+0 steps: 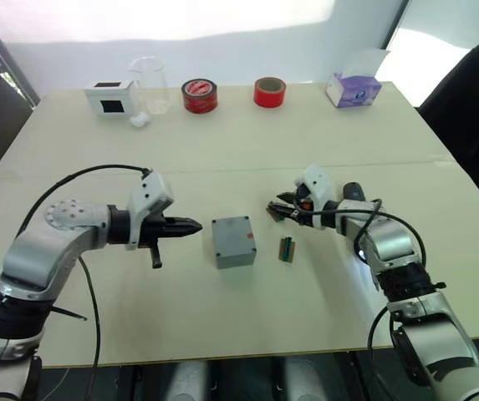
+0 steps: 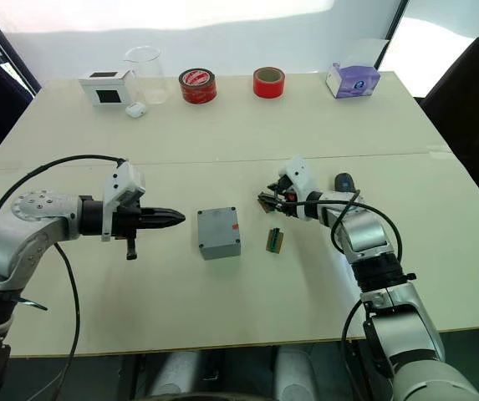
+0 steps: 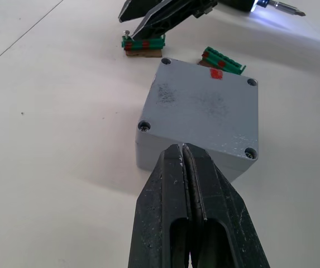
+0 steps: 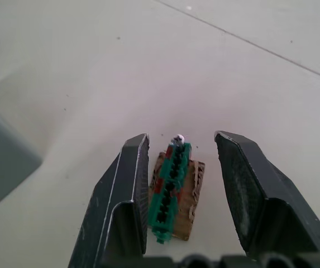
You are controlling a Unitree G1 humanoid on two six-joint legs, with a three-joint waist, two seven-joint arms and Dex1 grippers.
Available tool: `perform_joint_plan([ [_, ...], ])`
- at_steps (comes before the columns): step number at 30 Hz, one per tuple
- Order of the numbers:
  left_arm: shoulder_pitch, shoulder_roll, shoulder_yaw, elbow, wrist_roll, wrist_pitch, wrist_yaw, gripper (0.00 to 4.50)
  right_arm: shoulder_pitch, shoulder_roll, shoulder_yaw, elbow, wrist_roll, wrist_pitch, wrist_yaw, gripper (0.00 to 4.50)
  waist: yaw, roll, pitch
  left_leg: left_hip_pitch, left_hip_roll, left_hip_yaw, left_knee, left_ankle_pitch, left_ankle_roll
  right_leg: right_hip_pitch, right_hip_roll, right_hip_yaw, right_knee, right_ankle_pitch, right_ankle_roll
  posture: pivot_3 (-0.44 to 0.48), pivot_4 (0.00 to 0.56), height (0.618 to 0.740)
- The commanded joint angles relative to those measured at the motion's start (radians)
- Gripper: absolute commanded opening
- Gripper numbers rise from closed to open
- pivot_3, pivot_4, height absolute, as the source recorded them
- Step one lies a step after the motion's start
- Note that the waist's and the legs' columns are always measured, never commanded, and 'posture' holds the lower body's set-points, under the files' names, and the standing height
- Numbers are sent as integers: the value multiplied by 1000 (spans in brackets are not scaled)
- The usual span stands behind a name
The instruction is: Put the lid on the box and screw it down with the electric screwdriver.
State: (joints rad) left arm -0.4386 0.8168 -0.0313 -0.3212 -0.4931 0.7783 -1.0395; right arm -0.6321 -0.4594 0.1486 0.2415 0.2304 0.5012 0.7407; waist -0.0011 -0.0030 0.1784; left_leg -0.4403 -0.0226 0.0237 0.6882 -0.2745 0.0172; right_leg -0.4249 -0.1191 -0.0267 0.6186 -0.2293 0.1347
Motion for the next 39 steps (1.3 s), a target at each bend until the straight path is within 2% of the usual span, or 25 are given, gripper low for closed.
perform_joint_plan([
  [1, -6, -4, -6, -36, -12, 1, 11, 0, -36, 12, -7, 1, -21, -33, 1, 1801, -4, 0, 0, 0, 0, 0, 0, 0, 0, 0, 0, 0, 0, 0, 0, 0, 150, 740],
  [10, 0, -3, -19, -36, -2, -9, 25, 0, -58, 38, -12, 57, -49, -59, 2, 1801, -12, 0, 0, 0, 0, 0, 0, 0, 0, 0, 0, 0, 0, 0, 0, 0, 150, 740],
  [11, 0, -4, -19, -36, -2, -8, 26, 0, -59, 39, -12, 60, -51, -60, 2, 1287, -12, 0, 0, 0, 0, 0, 0, 0, 0, 0, 0, 0, 0, 0, 0, 0, 150, 740],
  [12, 0, -4, -18, -36, -3, -8, 27, 0, -60, 41, -11, 63, -54, -63, 3, 1071, -12, 0, 0, 0, 0, 0, 0, 0, 0, 0, 0, 0, 0, 0, 0, 0, 150, 740],
  [14, 2, -3, -16, -37, -4, -7, 30, 0, -60, 47, -11, 65, -59, -65, 2, 178, -11, 0, 0, 0, 0, 0, 0, 0, 0, 0, 0, 0, 0, 0, 0, 0, 150, 740],
  [15, 3, -3, -15, -37, -4, -7, 30, 0, -61, 50, -11, 67, -60, -66, 2, 29, -12, 0, 0, 0, 0, 0, 0, 0, 0, 0, 0, 0, 0, 0, 0, 0, 150, 740],
  [39, 2, -4, -20, -14, -2, -24, 28, 0, -24, 34, -86, -143, -7, 80, -16, 29, -11, 0, 0, 0, 0, 0, 0, 0, 0, 0, 0, 0, 0, 0, 0, 0, 150, 740],
])
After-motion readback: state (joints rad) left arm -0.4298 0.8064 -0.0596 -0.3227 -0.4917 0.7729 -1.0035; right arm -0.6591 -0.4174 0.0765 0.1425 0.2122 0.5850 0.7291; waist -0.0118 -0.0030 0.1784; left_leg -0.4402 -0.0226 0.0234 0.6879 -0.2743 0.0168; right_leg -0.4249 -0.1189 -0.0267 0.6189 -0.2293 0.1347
